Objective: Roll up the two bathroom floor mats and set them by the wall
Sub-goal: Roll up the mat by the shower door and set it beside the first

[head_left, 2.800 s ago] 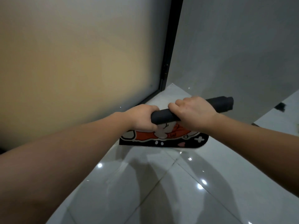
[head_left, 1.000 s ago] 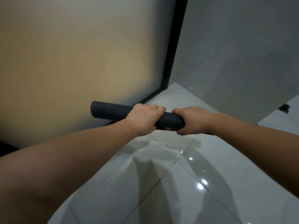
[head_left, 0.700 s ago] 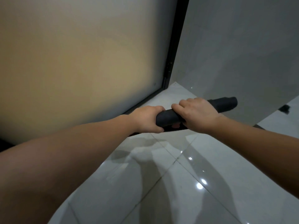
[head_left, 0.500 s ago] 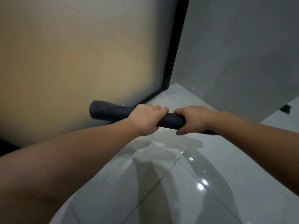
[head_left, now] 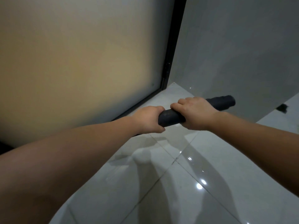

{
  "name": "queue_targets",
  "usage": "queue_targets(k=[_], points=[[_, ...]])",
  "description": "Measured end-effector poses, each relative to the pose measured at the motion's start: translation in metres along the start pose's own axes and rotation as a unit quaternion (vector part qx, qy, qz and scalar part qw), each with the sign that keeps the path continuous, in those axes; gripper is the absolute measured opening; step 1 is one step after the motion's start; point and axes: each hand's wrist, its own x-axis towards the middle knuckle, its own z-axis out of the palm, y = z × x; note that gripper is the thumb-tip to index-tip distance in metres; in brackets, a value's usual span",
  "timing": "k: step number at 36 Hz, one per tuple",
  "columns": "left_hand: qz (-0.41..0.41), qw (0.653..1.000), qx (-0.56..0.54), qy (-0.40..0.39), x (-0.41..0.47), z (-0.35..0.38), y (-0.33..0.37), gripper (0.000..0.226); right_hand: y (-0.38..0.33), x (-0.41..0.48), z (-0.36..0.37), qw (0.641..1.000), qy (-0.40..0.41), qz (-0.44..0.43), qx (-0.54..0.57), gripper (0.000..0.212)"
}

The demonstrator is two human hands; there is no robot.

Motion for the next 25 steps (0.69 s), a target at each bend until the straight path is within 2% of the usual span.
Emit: queue_targets(k=[2, 4, 8, 11, 13, 15, 18, 20, 21, 23, 25], points=[[0.025, 0.995, 0.079, 0.047, -0.001, 0.005, -0.001, 0.039, 0.0, 0.005, -0.008, 0.989, -0.11, 0.049, 0.082, 0.036], [0.056, 0.985, 0.127, 0.1, -0.001, 0.007, 0.0, 0.032, -0.002, 0.006, -0.011, 0.977, -0.161, 0.07, 0.123, 0.041], [0.082, 0.975, 0.148, 0.141, 0.005, 0.004, 0.002, 0.03, -0.001, 0.005, -0.009, 0.964, -0.168, 0.119, 0.169, 0.038], [0.097, 0.968, 0.148, 0.176, 0.013, -0.002, 0.002, 0.046, 0.007, 0.005, -0.009, 0.961, -0.131, 0.168, 0.176, 0.034], [0.091, 0.966, 0.105, 0.22, 0.014, -0.013, 0.004, 0.048, 0.016, 0.0, -0.006, 0.953, -0.098, 0.213, 0.191, 0.034], [0.064, 0.958, 0.03, 0.279, 0.014, -0.024, 0.008, 0.037, 0.026, -0.007, 0.0, 0.93, -0.068, 0.265, 0.244, 0.035], [-0.049, 0.944, -0.137, 0.295, 0.017, -0.034, 0.019, 0.034, 0.034, -0.017, 0.01, 0.874, -0.014, 0.322, 0.362, 0.037], [-0.138, 0.908, -0.297, 0.26, 0.026, -0.036, 0.024, 0.051, 0.032, -0.02, 0.013, 0.835, 0.022, 0.341, 0.431, 0.04], [-0.167, 0.873, -0.397, 0.228, 0.031, -0.039, 0.026, 0.064, 0.029, -0.02, 0.013, 0.818, 0.04, 0.342, 0.461, 0.042], [-0.152, 0.782, -0.585, 0.15, 0.036, -0.047, 0.032, 0.077, 0.019, -0.018, 0.011, 0.791, 0.067, 0.336, 0.507, 0.042], [-0.097, 0.695, -0.7, 0.13, 0.041, -0.053, 0.037, 0.061, 0.006, -0.016, 0.01, 0.777, 0.075, 0.319, 0.537, 0.042]])
